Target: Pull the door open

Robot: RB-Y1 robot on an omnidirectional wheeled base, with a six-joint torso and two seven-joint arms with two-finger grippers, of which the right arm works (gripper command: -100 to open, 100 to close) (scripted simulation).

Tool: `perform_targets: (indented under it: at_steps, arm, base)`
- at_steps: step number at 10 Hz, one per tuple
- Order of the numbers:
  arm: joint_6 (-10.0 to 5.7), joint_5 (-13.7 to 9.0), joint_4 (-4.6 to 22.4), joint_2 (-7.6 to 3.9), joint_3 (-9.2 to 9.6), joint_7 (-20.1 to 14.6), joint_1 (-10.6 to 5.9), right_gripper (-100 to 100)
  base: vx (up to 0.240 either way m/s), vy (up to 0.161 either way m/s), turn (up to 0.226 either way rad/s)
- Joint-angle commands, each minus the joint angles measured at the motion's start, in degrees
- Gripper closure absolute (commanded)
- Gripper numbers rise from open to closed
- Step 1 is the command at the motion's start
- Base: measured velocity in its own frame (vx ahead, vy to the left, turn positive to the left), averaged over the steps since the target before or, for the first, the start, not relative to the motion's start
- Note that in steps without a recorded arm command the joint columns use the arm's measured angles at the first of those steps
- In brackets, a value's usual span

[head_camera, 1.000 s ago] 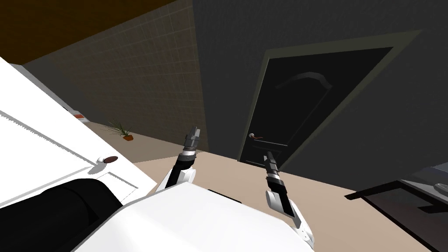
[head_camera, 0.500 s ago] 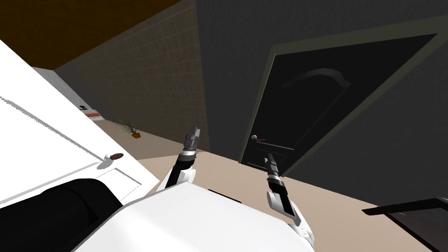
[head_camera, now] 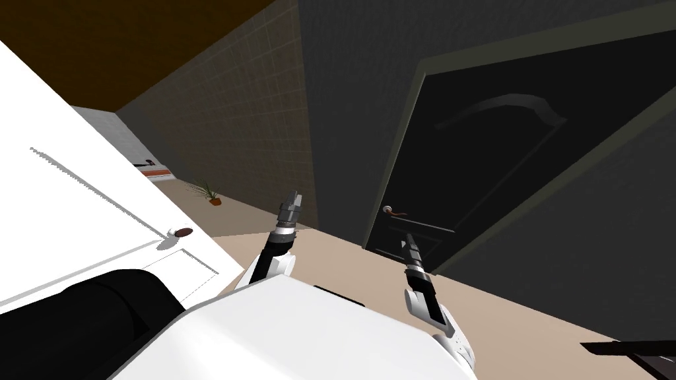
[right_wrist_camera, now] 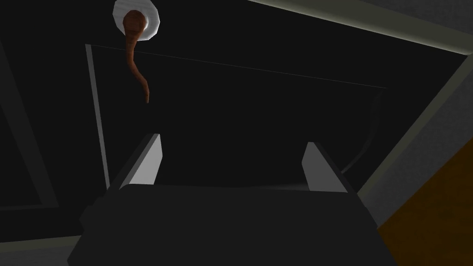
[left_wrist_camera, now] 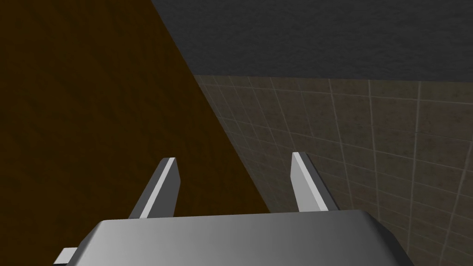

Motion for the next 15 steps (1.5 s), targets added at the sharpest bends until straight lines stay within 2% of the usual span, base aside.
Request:
perform_targets:
  at_steps: [1, 4, 5, 8, 9, 11, 12, 15]
  arm:
    - [-0.55, -0.18, 1.64, -0.23, -0.14, -0.1, -0.47, -100]
    - [-1.52, -1.28, 7.81, -1.52, -1.08, -0.55, -3.01, -100]
    - [-1.52, -1.28, 8.31, -1.52, -1.08, -0.55, -3.01, -100]
    - [-2.44, -2.31, 13.91, -2.72, -1.97, -0.97, -5.42, -100]
    - [-2.44, -2.31, 14.61, -2.72, -1.97, -0.97, -5.42, -100]
    - [-3.01, -2.95, 18.36, -3.47, -2.52, -1.24, -6.91, -100]
    - [-3.01, -2.95, 18.51, -3.47, -2.52, -1.24, -6.91, -100]
    - [-3.78, -3.82, 23.79, -4.47, -3.26, -1.59, -8.92, -100]
  base:
    - [0.039, -0.019, 0.056]
    - [0.064, -0.045, 0.156]
    - [0.05, -0.048, 0.025]
    - [0.062, -0.042, 0.125]
    - [0.056, -0.039, 0.043]
    - [0.046, -0.037, 0.097]
    - [0.048, -0.035, 0.065]
    - [0.052, -0.047, 0.106]
